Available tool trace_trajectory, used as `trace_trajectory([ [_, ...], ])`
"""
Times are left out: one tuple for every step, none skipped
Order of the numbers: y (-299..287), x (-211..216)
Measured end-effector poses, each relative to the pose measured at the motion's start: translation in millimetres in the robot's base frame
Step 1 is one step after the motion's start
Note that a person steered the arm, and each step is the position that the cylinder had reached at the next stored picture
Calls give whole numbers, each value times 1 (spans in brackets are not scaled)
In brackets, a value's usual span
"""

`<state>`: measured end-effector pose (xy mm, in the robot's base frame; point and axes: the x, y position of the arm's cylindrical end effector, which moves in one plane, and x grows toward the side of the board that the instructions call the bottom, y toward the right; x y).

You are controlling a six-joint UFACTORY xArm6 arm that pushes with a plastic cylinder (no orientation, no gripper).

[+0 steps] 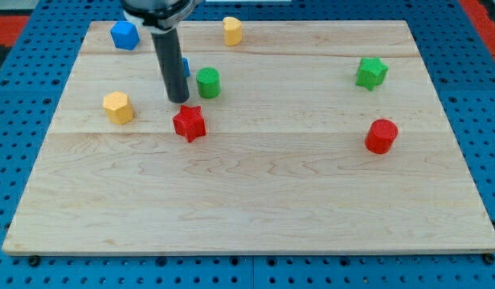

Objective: Move the green circle slightly top right

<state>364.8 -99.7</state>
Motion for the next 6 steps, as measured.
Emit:
trace_trajectory([
  [61,-23],
  [90,-21],
  [114,-45],
  [150,-68],
  [191,-82],
  [191,-88],
])
